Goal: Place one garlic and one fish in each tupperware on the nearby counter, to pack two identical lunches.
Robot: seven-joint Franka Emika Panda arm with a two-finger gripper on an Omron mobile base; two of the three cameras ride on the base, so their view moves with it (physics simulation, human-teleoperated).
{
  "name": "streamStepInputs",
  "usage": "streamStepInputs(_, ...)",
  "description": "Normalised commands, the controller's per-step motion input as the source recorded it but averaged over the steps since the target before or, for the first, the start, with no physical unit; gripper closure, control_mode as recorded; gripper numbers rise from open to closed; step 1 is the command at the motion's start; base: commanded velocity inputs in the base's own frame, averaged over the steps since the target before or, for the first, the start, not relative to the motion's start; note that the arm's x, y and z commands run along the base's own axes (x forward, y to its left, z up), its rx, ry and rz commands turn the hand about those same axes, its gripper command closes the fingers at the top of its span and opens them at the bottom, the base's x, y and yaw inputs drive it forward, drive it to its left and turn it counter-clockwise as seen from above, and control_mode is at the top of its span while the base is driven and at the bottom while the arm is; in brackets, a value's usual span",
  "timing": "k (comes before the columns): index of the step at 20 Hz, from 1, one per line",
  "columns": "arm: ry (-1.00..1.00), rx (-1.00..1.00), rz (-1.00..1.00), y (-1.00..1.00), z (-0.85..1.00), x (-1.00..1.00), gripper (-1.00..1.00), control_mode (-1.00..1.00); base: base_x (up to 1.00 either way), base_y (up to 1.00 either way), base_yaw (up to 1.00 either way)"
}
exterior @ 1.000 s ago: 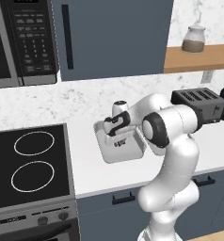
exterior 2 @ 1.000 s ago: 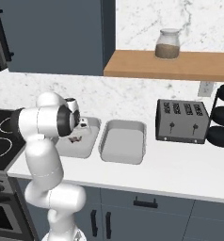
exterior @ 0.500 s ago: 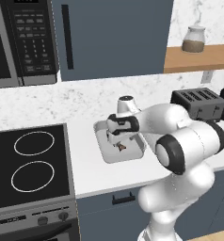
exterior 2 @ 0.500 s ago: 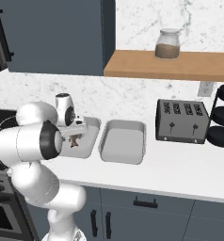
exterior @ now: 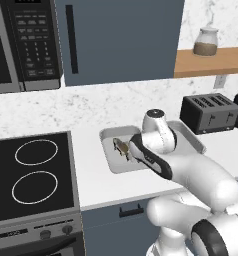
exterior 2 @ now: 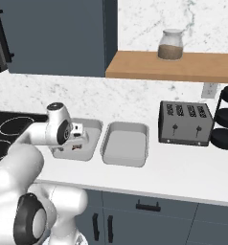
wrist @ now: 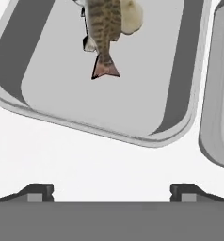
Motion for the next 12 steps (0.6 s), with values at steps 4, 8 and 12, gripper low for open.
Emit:
streamStepInputs(4,-0.32,0.09,-0.19,-0.51,0.35,-0.85,-1.00,-1.00,0.00,0.00,0.00)
streamStepInputs(8,-0.31,0.03,-0.14,-0.24,0.44,-0.72,-1.00,-1.00,0.00,0.00,0.00)
streamStepInputs(12,-0.23,0.01,-0.10,-0.08,0.38,-0.67,-1.00,-1.00,0.00,0.00,0.00)
